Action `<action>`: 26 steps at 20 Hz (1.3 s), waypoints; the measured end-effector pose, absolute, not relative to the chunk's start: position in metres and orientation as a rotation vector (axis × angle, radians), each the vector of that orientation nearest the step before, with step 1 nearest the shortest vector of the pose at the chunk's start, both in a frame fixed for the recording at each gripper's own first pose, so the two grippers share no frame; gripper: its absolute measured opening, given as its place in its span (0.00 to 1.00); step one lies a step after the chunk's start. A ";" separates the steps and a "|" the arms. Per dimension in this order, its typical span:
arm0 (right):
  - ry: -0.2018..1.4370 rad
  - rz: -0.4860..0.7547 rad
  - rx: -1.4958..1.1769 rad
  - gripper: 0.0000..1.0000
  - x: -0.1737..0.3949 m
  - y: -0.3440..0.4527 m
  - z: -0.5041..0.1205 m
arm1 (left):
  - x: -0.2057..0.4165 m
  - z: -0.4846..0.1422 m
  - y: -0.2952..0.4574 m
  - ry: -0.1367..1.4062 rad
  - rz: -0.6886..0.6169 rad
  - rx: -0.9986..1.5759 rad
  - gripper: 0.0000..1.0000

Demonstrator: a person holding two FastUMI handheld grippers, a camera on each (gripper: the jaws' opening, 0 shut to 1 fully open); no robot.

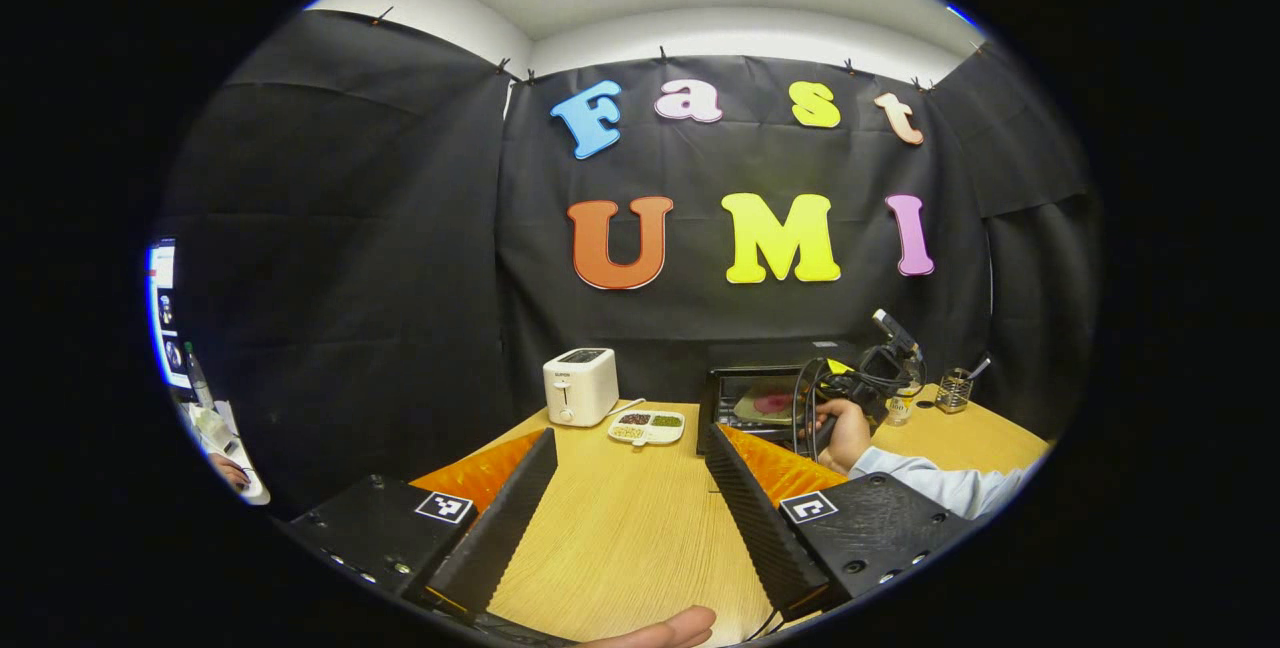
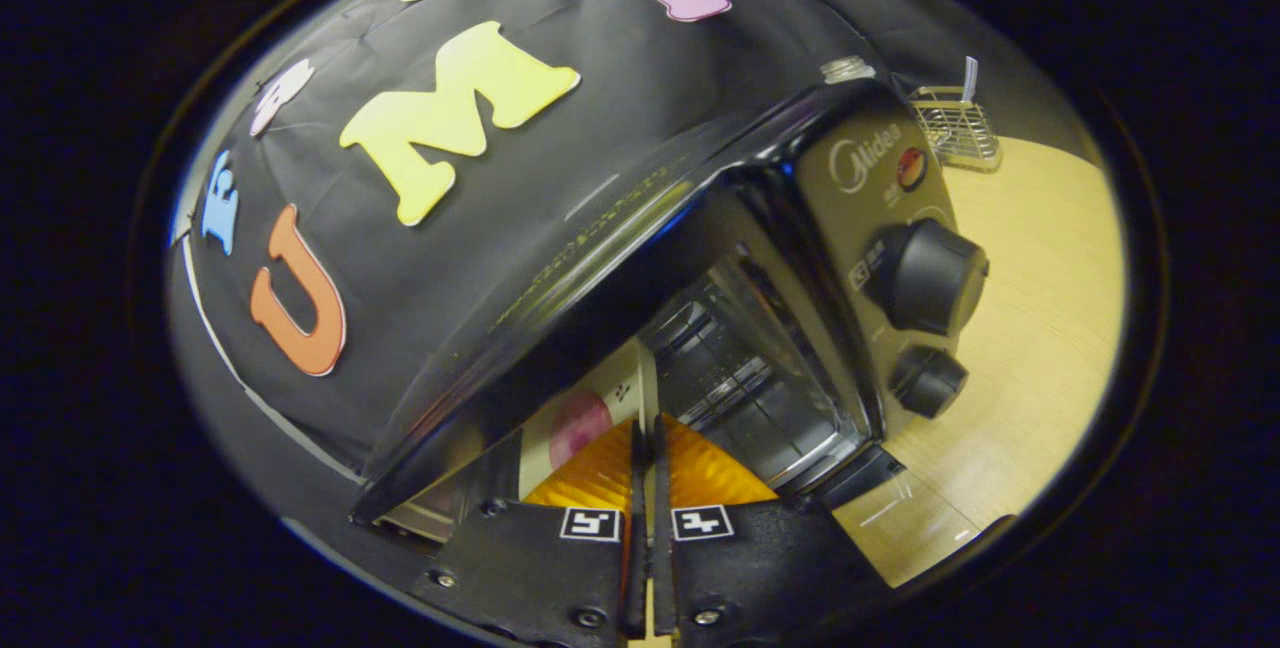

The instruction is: Open the electric oven with the left hand, put the food in, and close the electric oven.

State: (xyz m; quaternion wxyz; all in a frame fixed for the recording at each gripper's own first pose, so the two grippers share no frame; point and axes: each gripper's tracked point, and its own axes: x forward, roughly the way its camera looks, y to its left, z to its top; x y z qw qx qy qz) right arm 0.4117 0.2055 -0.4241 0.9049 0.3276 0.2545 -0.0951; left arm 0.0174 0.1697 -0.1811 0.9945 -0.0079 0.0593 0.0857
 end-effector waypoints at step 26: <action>0.362 0.026 0.197 0.86 0.241 0.139 -0.289 | -0.001 -0.176 0.121 0.113 0.090 -0.095 0.95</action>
